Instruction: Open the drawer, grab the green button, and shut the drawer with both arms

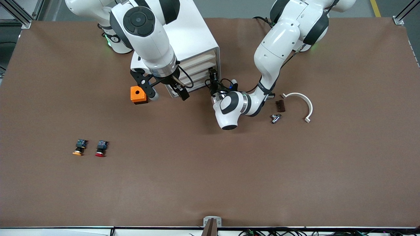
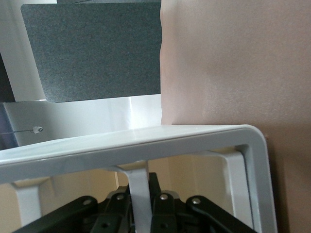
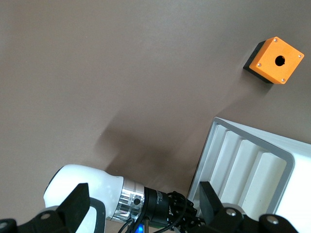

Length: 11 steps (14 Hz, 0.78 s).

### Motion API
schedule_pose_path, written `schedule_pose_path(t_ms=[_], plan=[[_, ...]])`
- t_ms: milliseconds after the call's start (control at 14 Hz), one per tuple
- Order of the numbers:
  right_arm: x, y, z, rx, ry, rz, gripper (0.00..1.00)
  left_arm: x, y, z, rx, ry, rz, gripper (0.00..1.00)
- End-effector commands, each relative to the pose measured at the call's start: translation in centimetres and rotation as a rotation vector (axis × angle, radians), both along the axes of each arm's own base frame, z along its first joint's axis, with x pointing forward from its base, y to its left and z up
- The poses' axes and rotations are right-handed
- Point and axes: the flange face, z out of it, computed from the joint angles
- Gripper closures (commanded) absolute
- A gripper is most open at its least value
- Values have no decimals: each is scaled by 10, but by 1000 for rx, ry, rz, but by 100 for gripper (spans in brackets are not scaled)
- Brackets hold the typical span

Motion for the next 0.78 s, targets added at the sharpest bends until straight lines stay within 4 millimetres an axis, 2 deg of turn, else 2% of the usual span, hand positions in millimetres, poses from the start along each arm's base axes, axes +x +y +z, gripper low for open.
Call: schedule_pose_path(t_ms=[0,712], plan=[[2,7,1,-1,-11,-15,0,19,9,6,-15,19,59,92],[-2,13,1,2,-14,-28,0,73,53,8,-7,28,213,91]])
